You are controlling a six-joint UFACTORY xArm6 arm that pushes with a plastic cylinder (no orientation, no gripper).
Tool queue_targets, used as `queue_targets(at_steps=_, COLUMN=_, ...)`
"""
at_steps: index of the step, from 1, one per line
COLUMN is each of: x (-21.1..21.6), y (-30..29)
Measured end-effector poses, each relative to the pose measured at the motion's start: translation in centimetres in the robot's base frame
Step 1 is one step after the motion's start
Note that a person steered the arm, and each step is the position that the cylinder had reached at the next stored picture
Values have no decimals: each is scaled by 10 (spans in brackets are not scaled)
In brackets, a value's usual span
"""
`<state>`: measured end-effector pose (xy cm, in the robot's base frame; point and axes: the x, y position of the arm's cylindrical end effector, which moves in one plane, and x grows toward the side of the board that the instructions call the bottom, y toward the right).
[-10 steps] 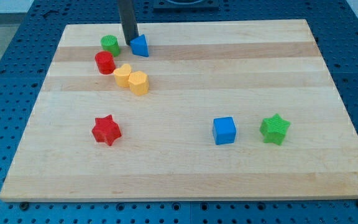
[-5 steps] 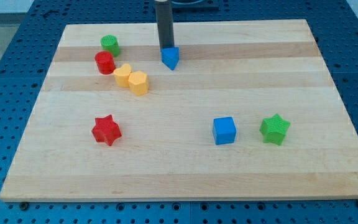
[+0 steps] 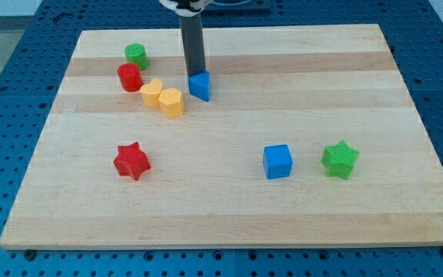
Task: Push the blue triangle towards the bottom center
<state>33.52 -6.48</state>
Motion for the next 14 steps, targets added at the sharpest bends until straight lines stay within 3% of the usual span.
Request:
queue_targets(at_steps=4, x=85, y=18)
queue_targets(at_steps=5, x=94, y=23)
queue_targets(at_steps=7, x=70, y=51)
queue_targets(at_steps=9, x=86, y=66)
queue_targets(at_steps=14, x=122, y=-11)
